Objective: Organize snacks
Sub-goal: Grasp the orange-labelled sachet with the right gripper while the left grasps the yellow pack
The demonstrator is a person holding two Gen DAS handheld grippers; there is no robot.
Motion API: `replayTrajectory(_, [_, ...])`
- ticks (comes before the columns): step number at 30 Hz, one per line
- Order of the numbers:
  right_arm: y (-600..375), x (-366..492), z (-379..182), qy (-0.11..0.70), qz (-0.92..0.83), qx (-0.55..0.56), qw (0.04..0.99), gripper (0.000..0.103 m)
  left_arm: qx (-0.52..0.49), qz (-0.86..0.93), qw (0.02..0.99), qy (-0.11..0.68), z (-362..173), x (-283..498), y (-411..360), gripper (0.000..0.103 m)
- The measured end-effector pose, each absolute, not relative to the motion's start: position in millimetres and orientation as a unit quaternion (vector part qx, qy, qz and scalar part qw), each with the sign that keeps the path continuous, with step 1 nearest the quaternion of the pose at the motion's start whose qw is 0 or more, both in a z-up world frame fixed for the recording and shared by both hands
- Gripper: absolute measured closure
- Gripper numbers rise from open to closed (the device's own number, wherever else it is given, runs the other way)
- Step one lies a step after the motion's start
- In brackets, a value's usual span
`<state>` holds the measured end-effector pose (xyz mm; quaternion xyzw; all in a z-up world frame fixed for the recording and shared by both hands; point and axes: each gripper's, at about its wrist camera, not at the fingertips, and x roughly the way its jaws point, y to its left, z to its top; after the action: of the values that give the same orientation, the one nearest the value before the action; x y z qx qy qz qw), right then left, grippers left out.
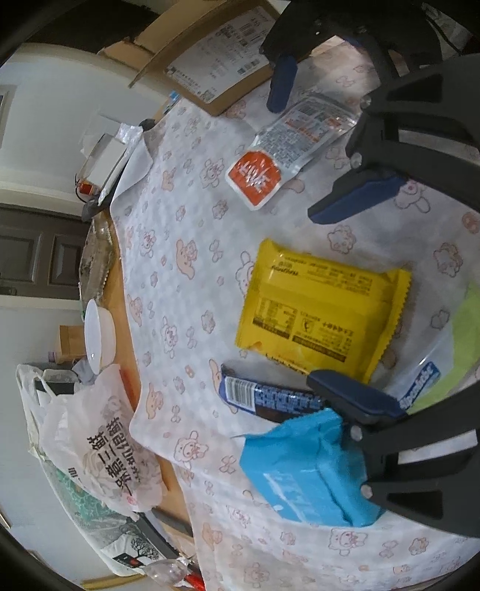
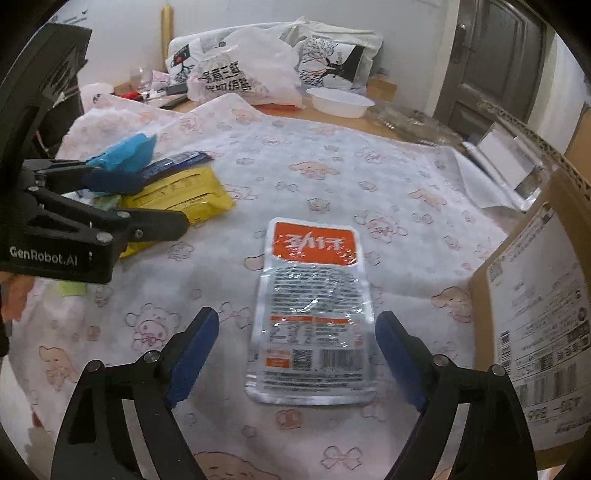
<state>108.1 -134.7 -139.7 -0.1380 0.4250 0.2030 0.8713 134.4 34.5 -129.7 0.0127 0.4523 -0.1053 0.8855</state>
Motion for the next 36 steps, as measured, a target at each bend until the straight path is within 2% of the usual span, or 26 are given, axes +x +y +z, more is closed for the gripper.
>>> replayTrajectory(4, [-134.1, 107.1, -140.8, 0.426, 0.219, -0.128, 0.868, 0.02, 0.001, -0.128, 0.88, 0.456, -127.1, 126.3, 32.3, 0.033])
replayTrajectory(8, [-132.8, 100.4, -140.5, 0.417, 0.236, -0.121, 0.87, 0.041, -0.002, -0.147, 0.877, 0.458, -125.8, 121.1, 28.3, 0.033])
replayTrajectory(9, [-132.3, 99.7, -140.2, 0.417, 0.239, -0.121, 0.869, 0.043, -0.002, -0.146, 0.877, 0.458, -125.7, 121.5, 28.4, 0.033])
replayTrajectory(13, [-131.8, 95.7, -139.3, 0.415, 0.239, -0.125, 0.869, 0.045, -0.001, -0.119, 0.885, 0.45, -121.5, 126.6, 35.8, 0.033])
replayTrajectory(14, [-131.5, 94.3, -138.7, 0.414, 0.234, -0.127, 0.871, 0.045, 0.0, -0.109, 0.887, 0.448, -120.4, 129.0, 38.6, 0.03])
replayTrajectory(16, [-131.5, 92.8, -137.4, 0.409, 0.226, -0.124, 0.876, 0.044, -0.008, -0.105, 0.887, 0.449, -119.0, 134.2, 46.7, 0.028])
replayTrajectory(18, [-130.5, 94.2, -136.4, 0.404, 0.201, -0.131, 0.883, 0.032, -0.011, -0.116, 0.883, 0.454, -120.8, 138.1, 49.1, 0.028])
replayTrajectory(23, [-135.2, 108.6, -140.8, 0.418, 0.158, -0.118, 0.887, 0.019, 0.007, -0.109, 0.875, 0.471, -133.1, 146.5, 44.2, 0.025])
replayTrajectory(26, [-134.5, 111.1, -140.9, 0.42, 0.167, -0.115, 0.884, 0.019, 0.004, -0.11, 0.872, 0.477, -137.8, 147.0, 45.1, 0.027])
replayTrajectory(28, [-135.5, 112.1, -141.4, 0.423, 0.178, -0.107, 0.882, 0.024, 0.012, -0.106, 0.87, 0.481, -139.7, 145.3, 43.3, 0.033])
replayTrajectory(29, [-135.3, 111.8, -141.4, 0.423, 0.185, -0.105, 0.881, 0.031, 0.017, -0.102, 0.87, 0.481, -140.1, 143.6, 42.3, 0.035])
replayTrajectory(30, [-134.9, 111.2, -141.5, 0.422, 0.194, -0.101, 0.88, 0.038, 0.015, -0.105, 0.87, 0.481, -139.9, 141.6, 41.6, 0.035])
replayTrajectory(31, [-134.1, 110.6, -141.1, 0.422, 0.2, -0.1, 0.879, 0.04, 0.014, -0.107, 0.87, 0.481, -139.7, 140.2, 41.2, 0.036])
replayTrajectory(33, [-131.4, 107.8, -139.8, 0.419, 0.22, -0.105, 0.875, 0.056, 0.017, -0.109, 0.87, 0.481, -139.1, 135.6, 38.9, 0.036])
replayTrajectory(36, [-129.3, 101.8, -138.5, 0.417, 0.241, -0.113, 0.869, 0.065, 0.022, -0.109, 0.87, 0.48, -139.0, 125.7, 34.2, 0.036])
